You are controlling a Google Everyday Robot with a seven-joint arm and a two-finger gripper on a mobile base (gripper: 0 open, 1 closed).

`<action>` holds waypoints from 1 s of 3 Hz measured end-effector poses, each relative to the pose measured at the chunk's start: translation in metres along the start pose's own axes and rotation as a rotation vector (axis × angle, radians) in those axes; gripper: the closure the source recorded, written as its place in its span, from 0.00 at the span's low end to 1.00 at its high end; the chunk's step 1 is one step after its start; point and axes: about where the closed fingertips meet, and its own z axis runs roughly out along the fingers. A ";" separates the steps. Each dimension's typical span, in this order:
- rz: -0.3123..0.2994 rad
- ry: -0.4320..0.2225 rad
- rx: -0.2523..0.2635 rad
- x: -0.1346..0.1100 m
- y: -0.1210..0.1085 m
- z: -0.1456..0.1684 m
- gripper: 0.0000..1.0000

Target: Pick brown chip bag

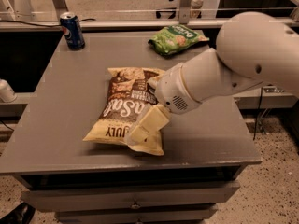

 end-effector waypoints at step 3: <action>-0.035 -0.044 0.048 0.007 -0.004 0.008 0.65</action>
Offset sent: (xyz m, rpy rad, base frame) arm 0.0078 -0.0018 -0.0125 0.0384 -0.0823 -0.0182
